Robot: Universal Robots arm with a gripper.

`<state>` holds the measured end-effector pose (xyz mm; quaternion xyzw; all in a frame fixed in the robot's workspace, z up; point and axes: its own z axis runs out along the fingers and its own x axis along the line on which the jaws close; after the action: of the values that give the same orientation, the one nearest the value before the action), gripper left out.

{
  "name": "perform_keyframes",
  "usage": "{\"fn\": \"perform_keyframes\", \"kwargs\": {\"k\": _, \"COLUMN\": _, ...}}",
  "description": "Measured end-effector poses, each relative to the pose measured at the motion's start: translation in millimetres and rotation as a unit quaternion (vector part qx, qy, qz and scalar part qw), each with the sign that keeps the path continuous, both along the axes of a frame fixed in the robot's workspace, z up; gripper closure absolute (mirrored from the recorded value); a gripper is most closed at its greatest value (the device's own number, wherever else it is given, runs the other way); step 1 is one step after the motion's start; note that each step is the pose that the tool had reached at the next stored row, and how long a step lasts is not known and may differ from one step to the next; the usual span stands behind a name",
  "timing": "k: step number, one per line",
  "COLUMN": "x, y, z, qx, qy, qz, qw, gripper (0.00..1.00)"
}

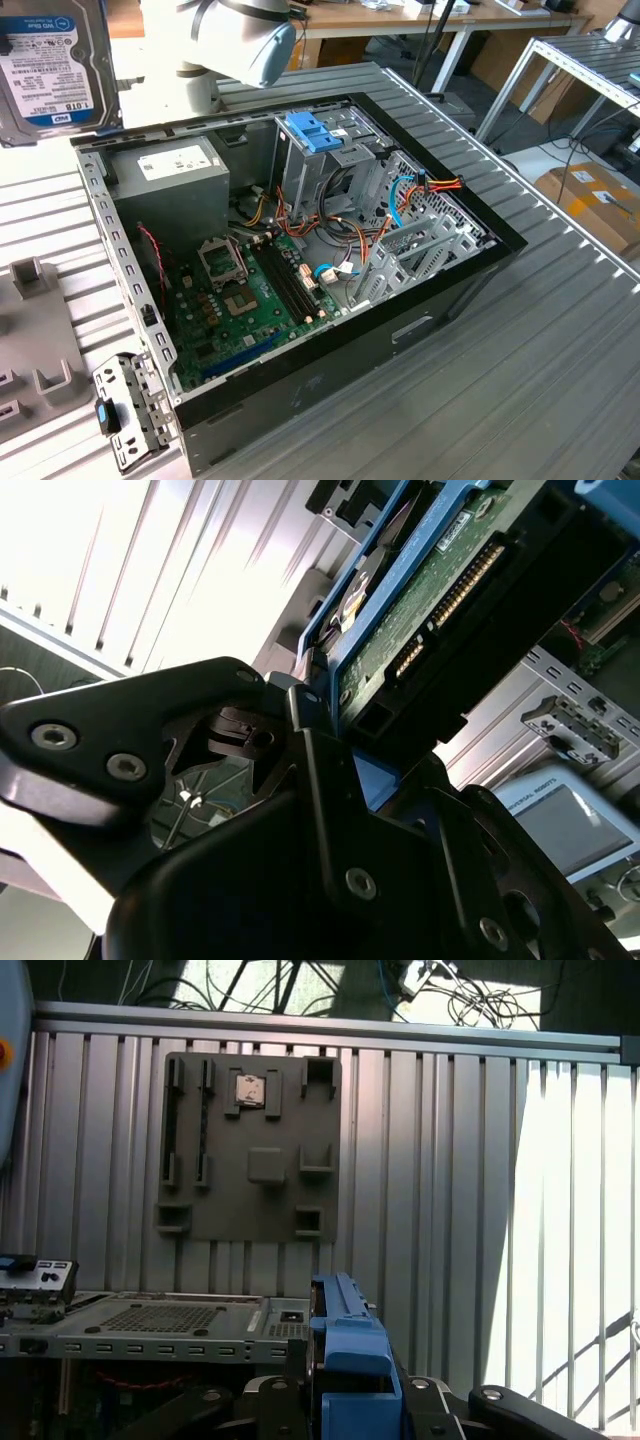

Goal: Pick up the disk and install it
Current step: 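Pick up the disk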

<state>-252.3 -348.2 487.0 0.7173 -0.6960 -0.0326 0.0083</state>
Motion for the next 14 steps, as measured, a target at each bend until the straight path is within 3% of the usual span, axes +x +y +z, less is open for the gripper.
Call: {"fn": "perform_keyframes", "kwargs": {"k": 14, "x": 15.1, "y": 0.0, "z": 0.0, "qx": 0.0000, "qy": 0.0000, "qz": 0.000, "qw": 1.00000, "gripper": 0.63}}
